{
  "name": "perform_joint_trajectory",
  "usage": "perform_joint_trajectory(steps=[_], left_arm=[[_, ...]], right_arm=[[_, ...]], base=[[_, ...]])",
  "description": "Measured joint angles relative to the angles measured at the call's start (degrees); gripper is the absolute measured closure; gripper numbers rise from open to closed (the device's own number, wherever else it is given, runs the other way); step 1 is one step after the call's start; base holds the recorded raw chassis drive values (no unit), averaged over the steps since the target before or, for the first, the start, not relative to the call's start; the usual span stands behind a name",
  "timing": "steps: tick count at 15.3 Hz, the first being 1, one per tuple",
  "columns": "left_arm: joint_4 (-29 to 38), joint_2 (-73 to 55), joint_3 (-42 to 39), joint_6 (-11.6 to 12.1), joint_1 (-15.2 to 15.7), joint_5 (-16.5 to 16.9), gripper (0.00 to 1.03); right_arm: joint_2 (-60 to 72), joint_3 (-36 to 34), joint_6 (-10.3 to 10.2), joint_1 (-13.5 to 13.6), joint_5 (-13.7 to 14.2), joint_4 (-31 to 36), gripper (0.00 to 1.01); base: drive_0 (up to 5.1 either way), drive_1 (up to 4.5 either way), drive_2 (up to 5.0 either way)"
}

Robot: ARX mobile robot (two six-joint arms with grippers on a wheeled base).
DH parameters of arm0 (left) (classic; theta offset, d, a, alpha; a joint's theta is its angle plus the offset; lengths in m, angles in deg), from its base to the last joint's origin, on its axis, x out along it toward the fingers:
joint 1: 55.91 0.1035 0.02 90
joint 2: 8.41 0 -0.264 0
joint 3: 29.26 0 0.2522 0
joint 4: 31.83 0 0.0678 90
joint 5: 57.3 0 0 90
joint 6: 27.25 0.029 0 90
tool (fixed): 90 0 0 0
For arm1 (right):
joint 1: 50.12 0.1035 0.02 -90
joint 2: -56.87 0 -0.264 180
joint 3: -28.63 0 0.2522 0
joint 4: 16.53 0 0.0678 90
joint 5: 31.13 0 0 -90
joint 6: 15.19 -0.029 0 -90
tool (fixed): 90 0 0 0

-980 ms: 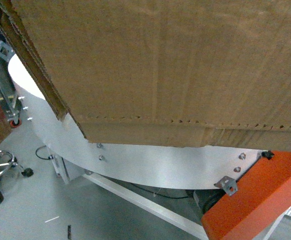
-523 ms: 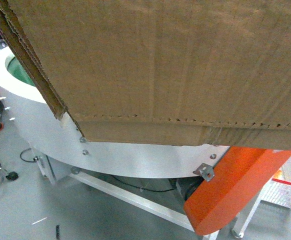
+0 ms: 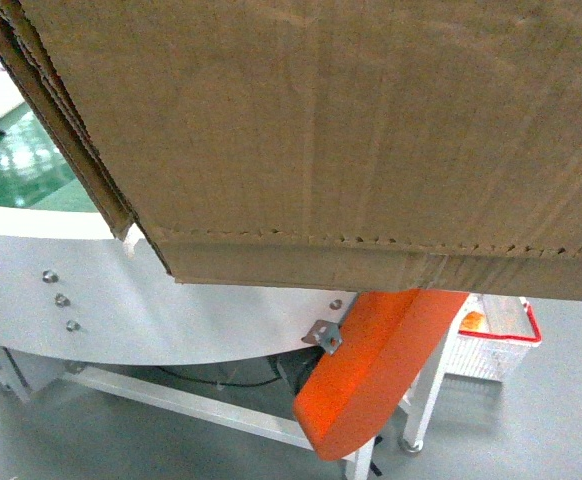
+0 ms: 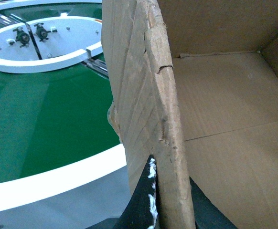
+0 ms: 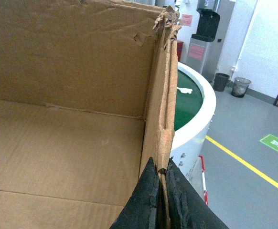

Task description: Sort boxes to right shelf from conveyor

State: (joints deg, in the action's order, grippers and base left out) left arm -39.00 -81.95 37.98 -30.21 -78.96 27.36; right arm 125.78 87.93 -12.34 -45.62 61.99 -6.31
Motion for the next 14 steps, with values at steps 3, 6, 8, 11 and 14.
perform_joint_trajectory(steps=[3, 6, 8, 11, 14], left_arm=[[0.0, 0.0, 0.0, 0.0, 0.0, 0.0, 1.0], [0.0, 0.0, 0.0, 0.0, 0.0, 0.0, 1.0], [0.0, 0.0, 0.0, 0.0, 0.0, 0.0, 1.0], [0.0, 0.0, 0.0, 0.0, 0.0, 0.0, 1.0], [0.0, 0.0, 0.0, 0.0, 0.0, 0.0, 1.0]], right_arm=[[0.0, 0.0, 0.0, 0.0, 0.0, 0.0, 0.99], [0.0, 0.0, 0.0, 0.0, 0.0, 0.0, 0.99], [0.0, 0.0, 0.0, 0.0, 0.0, 0.0, 0.99], [0.0, 0.0, 0.0, 0.0, 0.0, 0.0, 0.99], [0.0, 0.0, 0.0, 0.0, 0.0, 0.0, 0.99]], base=[[-1.8, -1.82, -1.8], [-1.8, -1.82, -1.8], [-1.8, -1.82, -1.8], [-1.6, -1.56, -1.6], [-1.6, -1.57, -1.6]])
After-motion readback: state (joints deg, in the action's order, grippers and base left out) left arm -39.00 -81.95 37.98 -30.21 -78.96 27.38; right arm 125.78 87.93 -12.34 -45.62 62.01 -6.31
